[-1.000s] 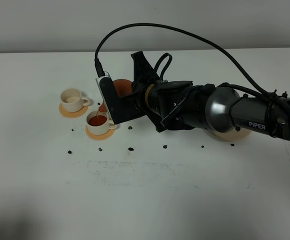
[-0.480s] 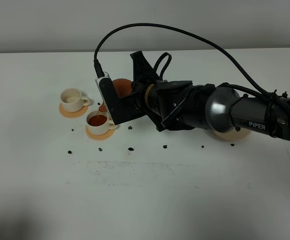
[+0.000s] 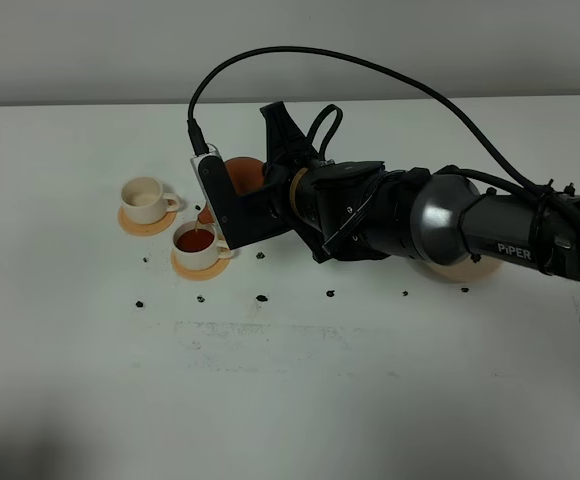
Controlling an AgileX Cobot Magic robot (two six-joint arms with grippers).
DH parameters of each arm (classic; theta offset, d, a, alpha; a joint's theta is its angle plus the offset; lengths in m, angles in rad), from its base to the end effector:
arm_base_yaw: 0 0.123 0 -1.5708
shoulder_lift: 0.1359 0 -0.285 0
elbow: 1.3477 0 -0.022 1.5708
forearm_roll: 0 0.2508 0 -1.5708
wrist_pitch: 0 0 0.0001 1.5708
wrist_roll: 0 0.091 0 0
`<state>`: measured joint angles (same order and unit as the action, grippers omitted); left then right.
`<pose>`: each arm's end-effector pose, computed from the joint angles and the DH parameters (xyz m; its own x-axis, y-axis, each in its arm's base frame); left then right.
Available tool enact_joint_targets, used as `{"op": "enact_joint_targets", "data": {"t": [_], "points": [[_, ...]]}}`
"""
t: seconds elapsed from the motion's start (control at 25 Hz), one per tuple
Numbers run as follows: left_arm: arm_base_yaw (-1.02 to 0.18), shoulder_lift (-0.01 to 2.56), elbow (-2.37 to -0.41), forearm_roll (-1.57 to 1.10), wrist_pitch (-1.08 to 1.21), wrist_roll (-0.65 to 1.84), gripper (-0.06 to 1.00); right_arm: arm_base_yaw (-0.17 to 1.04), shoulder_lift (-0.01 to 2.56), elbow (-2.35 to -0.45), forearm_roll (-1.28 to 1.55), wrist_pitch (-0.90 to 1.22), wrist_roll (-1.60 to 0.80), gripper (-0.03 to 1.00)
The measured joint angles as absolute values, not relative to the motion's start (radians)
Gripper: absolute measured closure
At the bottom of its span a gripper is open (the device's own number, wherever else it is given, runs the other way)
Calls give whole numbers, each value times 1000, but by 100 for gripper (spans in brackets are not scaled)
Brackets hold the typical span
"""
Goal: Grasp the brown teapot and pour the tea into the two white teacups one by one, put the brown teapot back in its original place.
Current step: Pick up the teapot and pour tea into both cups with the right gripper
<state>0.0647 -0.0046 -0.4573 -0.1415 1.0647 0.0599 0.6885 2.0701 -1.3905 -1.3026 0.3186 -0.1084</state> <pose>-0.0007 -0.0113 0.2657 -0.4887 -0.0407 -0.8715 0.0388 0.9969 -0.0683 0.3703 0.2690 0.1761 0.3343 -0.9410 0.0529 -0.5512 -0.2407 -0.7989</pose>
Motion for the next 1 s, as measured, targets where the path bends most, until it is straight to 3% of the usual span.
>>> {"op": "enact_joint_targets", "data": {"t": [0.64, 1.0], "points": [[65, -5, -457, -142, 1065, 60, 27, 689, 2070, -1390, -1145, 314, -73, 88], [65, -5, -457, -142, 1065, 61, 27, 689, 2009, -1391, -839, 393, -115, 88]]}}
